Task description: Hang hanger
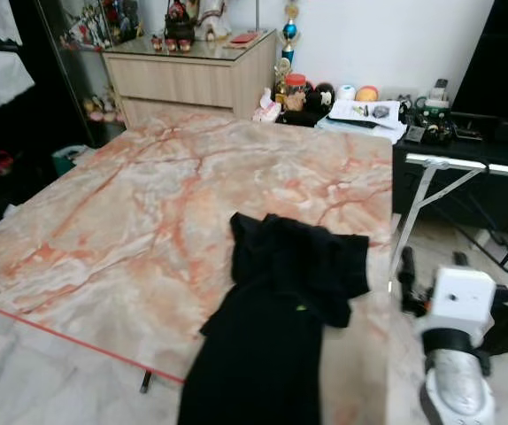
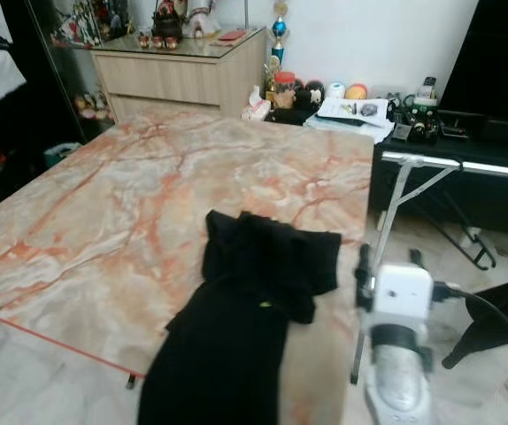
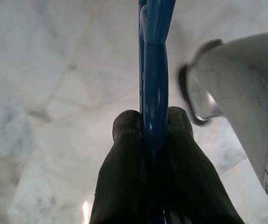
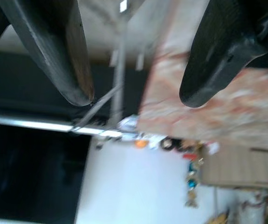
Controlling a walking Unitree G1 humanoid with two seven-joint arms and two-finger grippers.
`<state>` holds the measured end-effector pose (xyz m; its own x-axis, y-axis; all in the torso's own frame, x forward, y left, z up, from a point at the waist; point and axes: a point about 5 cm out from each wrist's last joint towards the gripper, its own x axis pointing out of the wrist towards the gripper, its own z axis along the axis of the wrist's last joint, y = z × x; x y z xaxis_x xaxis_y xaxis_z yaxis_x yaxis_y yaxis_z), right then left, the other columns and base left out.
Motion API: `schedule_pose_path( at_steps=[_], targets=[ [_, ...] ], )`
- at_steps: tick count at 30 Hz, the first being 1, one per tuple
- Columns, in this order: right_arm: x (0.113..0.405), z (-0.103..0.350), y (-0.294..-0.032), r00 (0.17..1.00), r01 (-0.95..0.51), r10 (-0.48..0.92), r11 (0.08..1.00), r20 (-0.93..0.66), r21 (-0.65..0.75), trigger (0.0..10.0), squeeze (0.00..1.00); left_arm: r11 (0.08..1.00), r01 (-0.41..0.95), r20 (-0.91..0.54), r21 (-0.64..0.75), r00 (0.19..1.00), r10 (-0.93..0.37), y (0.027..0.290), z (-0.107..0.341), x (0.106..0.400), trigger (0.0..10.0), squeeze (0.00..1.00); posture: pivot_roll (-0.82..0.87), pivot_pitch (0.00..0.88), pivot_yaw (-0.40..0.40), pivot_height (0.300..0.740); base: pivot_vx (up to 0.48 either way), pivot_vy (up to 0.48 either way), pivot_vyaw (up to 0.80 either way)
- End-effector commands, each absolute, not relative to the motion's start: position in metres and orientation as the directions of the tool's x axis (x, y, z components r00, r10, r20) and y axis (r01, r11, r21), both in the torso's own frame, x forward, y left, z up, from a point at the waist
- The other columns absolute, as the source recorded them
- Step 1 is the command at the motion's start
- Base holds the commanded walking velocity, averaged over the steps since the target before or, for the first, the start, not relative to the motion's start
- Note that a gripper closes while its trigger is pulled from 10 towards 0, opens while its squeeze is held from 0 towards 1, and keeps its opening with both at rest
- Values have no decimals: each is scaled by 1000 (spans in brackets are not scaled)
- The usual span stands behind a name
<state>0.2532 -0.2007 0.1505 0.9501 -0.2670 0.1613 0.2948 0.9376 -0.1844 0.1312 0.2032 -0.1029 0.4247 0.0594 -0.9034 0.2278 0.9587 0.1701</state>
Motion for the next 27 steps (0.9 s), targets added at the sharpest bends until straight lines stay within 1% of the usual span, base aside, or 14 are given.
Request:
schedule_pose_path(
  at_steps=[1,6,13,16,19,21,24,25,27],
  targets=[
    [254,151,-193,954,275,-248,948,168,-162,10000,0,959,243,-907,146,419,32,197,-104,130,10000,0,44,13,33,740,0,-394,0],
    [252,149,-194,953,284,-258,945,161,-162,10000,0,959,241,-906,150,422,36,204,-103,130,10000,0,44,18,32,740,0,-397,0],
    [241,130,-208,931,364,-357,924,80,-115,10000,0,958,243,-908,149,419,35,208,-103,128,10000,0,43,19,32,740,0,-398,0],
    [233,107,-222,902,429,-432,897,-11,-106,10000,0,958,244,-910,150,414,37,213,-103,125,10000,0,41,20,33,740,0,-396,0],
    [228,89,-231,874,471,-478,878,-86,-86,10000,0,958,243,-912,154,408,43,218,-103,122,10000,0,41,20,33,740,0,-398,0],
    [224,71,-237,852,491,-499,866,-157,-89,10000,0,958,240,-914,156,403,48,221,-102,121,10000,0,40,21,33,740,0,-401,0],
    [220,55,-241,832,504,-511,859,-215,-90,10000,0,958,241,-915,156,401,49,222,-103,120,10000,0,40,20,34,740,0,-398,0],
    [217,40,-243,817,506,-512,857,-266,-97,10000,0,958,240,-915,155,400,48,221,-103,119,10000,0,40,20,34,740,0,-394,0],
    [215,32,-243,808,506,-510,857,-295,-95,10000,0,958,240,-916,155,399,48,221,-103,119,10000,0,41,20,35,740,0,-396,0]
  ],
)
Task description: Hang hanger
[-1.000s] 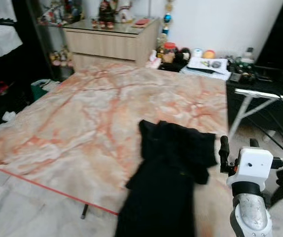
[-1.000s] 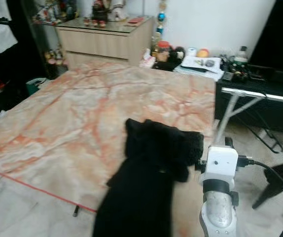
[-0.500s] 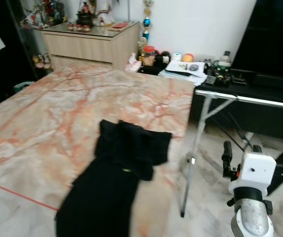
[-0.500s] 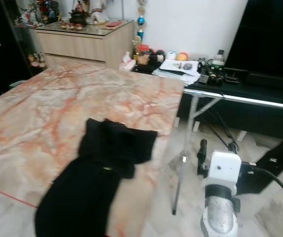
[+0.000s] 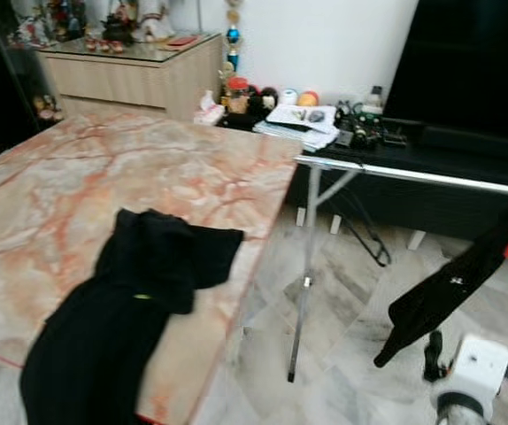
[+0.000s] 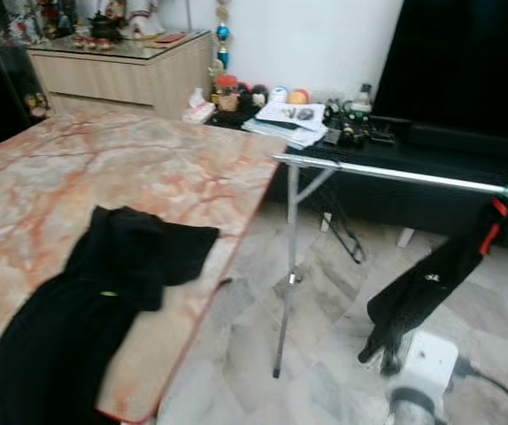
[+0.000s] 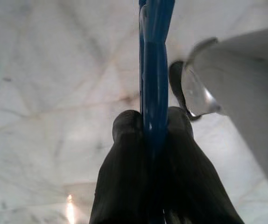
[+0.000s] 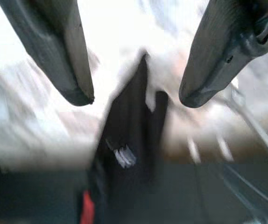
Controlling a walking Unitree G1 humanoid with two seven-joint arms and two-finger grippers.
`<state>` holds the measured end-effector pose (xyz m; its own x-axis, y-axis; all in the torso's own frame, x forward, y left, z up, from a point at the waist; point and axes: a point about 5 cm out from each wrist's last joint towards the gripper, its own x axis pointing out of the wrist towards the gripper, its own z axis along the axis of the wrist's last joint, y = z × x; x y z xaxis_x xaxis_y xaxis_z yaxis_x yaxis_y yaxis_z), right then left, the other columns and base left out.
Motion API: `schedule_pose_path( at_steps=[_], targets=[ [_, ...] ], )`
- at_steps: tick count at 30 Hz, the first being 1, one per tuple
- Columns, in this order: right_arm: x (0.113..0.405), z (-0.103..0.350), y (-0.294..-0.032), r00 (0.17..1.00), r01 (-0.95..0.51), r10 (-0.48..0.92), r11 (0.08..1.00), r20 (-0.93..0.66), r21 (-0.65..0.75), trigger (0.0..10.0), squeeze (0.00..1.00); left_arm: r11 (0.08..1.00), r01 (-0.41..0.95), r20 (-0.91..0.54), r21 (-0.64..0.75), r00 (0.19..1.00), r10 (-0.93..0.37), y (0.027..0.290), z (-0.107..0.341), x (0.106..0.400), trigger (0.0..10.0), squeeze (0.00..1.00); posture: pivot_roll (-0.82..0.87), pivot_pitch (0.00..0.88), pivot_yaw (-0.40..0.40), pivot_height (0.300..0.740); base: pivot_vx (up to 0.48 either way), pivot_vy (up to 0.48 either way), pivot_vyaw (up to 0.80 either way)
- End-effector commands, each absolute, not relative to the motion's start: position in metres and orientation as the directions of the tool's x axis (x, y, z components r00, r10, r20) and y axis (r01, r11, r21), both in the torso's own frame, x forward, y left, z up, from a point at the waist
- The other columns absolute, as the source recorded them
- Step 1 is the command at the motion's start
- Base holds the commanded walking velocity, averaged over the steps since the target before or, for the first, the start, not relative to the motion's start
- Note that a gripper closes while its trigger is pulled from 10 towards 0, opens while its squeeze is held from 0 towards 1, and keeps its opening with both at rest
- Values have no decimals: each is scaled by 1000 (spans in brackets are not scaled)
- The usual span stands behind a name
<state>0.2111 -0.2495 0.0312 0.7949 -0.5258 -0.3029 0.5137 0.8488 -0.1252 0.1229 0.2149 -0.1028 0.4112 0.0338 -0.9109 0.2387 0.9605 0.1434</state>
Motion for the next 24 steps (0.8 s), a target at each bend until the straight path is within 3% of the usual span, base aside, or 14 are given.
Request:
schedule_pose_path(
  at_steps=[1,10,16,24],
  targets=[
    [213,17,-243,791,502,-496,861,-357,-83,10000,0,958,240,-916,154,399,47,221,-103,119,10000,0,41,19,35,740,0,-394,0],
    [205,-31,-237,711,513,-451,858,-539,-42,10000,0,958,233,-919,165,389,64,235,-101,113,10000,0,37,21,41,740,0,-397,-559],
    [200,-50,-229,686,465,-403,883,-605,-60,10000,0,958,229,-921,173,383,75,245,-100,108,10000,0,43,19,45,740,0,-398,0],
    [197,-57,-229,673,466,-400,883,-623,-64,10000,0,957,249,-921,150,388,44,218,-106,110,10000,0,44,19,49,740,0,-397,0]
  ],
)
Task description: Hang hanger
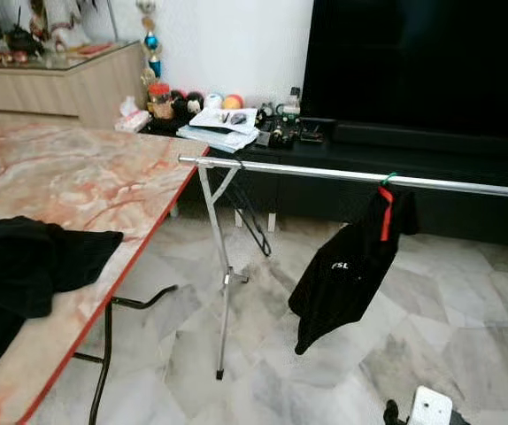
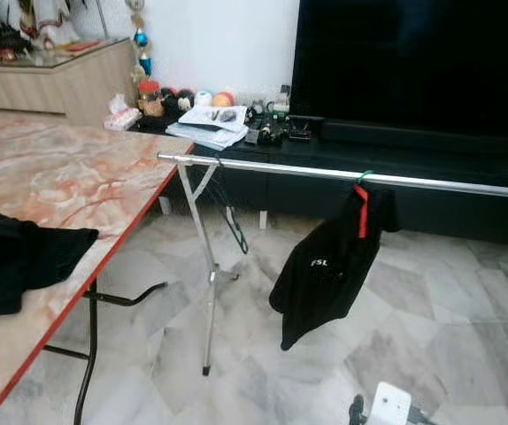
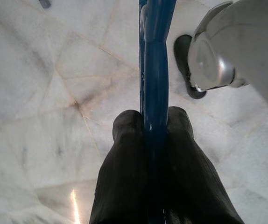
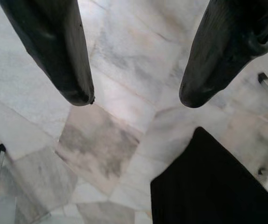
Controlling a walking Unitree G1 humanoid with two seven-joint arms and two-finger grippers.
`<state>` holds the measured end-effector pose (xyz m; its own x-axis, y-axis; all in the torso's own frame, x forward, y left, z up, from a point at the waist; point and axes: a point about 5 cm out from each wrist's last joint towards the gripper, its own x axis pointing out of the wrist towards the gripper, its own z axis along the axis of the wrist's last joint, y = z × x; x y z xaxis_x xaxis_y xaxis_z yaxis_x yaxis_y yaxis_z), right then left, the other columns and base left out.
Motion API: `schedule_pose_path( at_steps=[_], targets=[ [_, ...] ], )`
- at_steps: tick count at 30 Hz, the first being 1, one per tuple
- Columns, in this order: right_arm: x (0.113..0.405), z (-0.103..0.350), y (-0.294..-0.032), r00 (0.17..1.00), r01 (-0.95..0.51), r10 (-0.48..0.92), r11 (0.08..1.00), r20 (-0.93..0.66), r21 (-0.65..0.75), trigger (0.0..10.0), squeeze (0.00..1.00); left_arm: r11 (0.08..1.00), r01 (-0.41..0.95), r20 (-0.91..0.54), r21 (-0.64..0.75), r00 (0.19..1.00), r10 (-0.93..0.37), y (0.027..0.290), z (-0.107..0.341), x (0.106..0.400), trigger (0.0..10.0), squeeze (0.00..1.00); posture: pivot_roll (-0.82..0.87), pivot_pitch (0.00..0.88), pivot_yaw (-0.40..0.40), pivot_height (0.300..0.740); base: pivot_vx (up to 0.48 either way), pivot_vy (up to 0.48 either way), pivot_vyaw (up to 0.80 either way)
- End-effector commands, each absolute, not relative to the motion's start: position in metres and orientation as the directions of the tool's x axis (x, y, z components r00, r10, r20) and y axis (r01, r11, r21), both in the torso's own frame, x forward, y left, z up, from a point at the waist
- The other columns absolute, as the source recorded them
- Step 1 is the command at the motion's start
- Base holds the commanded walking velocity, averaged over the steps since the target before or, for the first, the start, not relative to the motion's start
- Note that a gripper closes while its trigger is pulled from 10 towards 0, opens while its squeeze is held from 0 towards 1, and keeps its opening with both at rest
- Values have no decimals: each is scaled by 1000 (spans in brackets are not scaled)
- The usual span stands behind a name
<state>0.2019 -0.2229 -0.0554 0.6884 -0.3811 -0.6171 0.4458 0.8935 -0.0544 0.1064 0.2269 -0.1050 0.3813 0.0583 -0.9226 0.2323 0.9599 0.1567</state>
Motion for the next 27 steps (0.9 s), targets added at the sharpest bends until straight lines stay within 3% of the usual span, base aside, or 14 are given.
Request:
schedule_pose_path(
  at_steps=[1,5,14,19,24,27],
  targets=[
    [197,-57,-229,672,466,-400,882,-623,-63,10000,0,957,251,-920,149,389,42,217,-106,111,10000,0,44,19,49,740,0,-401,0],
    [195,-60,-230,656,501,-402,865,-639,-30,10000,0,955,258,-915,144,402,29,205,-106,119,10000,0,41,15,49,740,0,-398,0],
    [192,-63,-233,644,514,-397,858,-654,-14,10000,0,953,261,-913,155,406,37,206,-105,120,10000,0,38,3,51,740,0,-375,-746],
    [192,-64,-232,646,518,-396,856,-652,-6,10000,0,951,252,-904,176,423,56,210,-102,131,10000,0,39,0,53,740,0,0,-730],
    [195,-62,-231,661,504,-391,863,-640,-7,10000,0,948,248,-893,198,444,71,212,-98,140,10000,0,39,7,54,740,0,0,0],
    [204,-57,-232,683,491,-387,871,-619,-4,10000,0,941,241,-862,239,498,91,217,-92,155,10000,0,42,11,55,740,0,0,0]
  ],
)
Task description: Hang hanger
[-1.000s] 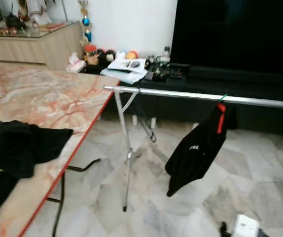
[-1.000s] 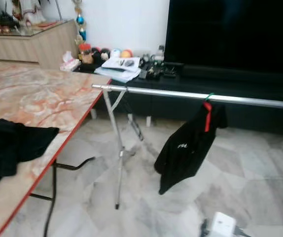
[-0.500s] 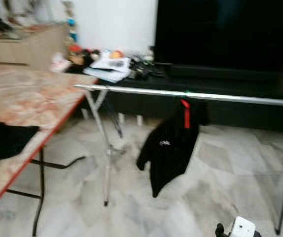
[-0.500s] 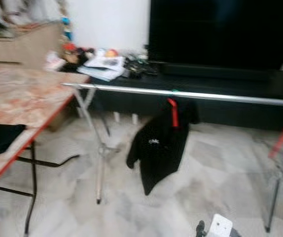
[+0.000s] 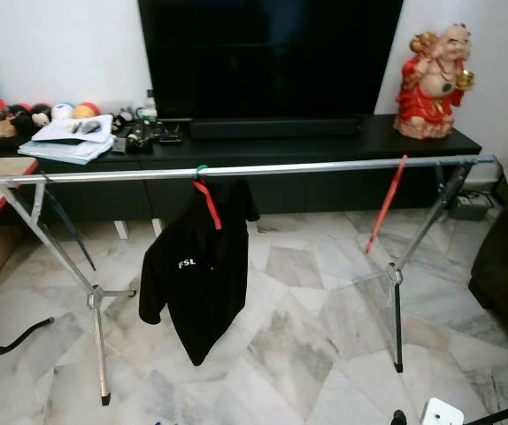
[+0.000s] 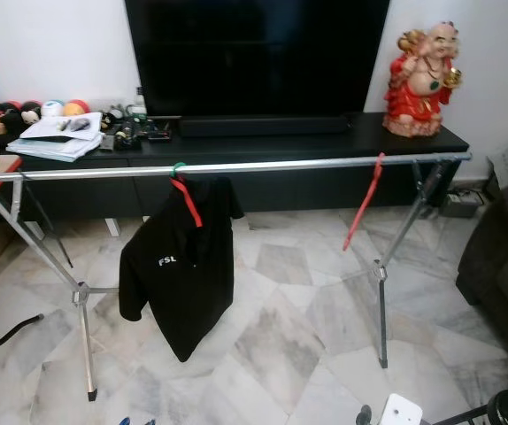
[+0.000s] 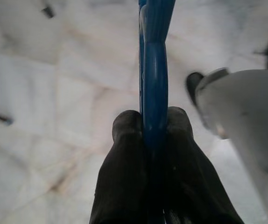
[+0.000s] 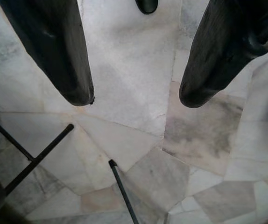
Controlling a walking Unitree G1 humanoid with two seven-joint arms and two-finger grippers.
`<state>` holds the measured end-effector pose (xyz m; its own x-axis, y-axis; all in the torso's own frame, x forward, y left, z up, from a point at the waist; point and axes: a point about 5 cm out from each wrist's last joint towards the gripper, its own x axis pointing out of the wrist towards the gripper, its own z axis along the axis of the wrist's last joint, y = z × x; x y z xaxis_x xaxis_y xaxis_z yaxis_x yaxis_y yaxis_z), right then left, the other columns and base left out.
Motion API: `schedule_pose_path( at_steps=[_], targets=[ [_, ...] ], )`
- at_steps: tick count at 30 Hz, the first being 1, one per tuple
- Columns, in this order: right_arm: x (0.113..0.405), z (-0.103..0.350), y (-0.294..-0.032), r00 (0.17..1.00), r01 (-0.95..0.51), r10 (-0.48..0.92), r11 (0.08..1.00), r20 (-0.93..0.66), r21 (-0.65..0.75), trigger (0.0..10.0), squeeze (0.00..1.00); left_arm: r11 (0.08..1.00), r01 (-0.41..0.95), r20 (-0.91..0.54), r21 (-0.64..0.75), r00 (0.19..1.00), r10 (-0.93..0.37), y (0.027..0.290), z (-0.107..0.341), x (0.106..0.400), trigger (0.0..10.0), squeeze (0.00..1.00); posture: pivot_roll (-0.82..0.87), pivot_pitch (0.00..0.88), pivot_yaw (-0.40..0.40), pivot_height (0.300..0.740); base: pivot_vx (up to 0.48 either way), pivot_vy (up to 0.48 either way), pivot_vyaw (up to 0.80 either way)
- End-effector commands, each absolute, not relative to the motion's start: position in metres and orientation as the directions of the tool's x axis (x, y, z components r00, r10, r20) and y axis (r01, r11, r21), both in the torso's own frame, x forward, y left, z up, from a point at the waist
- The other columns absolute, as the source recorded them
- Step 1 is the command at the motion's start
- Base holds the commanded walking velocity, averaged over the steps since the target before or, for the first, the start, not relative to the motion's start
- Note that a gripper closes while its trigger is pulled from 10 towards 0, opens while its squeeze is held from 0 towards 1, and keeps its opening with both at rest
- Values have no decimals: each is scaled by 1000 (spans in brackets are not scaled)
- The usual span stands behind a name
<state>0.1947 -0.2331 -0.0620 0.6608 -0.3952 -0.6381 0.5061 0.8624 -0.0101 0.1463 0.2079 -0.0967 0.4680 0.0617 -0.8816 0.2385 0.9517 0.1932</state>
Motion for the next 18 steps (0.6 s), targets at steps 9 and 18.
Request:
schedule_pose_path(
  at_steps=[9,18],
  targets=[
    [242,-31,-226,817,203,-283,957,-503,-208,10000,0,909,276,-674,312,739,7,216,-41,242,10000,0,36,23,61,740,0,0,0],
    [270,-3,-213,895,-234,97,933,-435,-273,10000,0,684,679,-699,265,624,-349,176,-20,270,10000,0,26,31,71,740,0,0,0]
  ],
)
